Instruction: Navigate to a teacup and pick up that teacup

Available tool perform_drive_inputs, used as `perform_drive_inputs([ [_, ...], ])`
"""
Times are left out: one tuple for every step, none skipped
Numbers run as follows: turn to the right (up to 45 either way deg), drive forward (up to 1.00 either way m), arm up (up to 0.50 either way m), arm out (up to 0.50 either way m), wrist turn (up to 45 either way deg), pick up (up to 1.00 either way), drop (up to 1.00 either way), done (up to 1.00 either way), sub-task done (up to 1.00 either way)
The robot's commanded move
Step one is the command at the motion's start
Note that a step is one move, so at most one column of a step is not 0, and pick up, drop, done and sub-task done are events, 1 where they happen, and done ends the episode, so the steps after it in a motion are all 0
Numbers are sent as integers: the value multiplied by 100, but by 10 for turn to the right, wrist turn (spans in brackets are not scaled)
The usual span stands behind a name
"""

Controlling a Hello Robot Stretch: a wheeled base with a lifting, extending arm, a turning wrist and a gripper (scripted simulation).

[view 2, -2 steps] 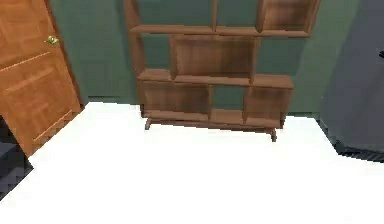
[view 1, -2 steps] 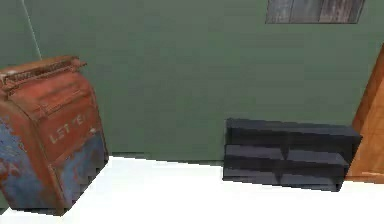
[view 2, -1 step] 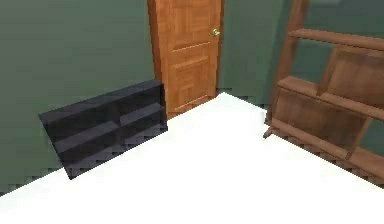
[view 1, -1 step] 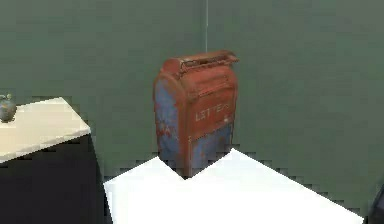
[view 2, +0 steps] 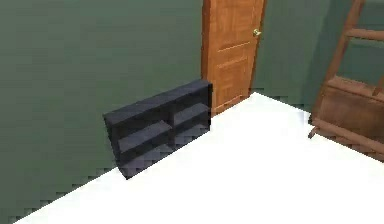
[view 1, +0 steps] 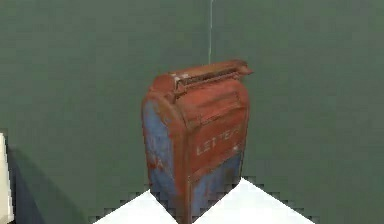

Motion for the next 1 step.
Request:
perform_drive_inputs([
  [-450,0,0,0,0,0,0,0,0],
])
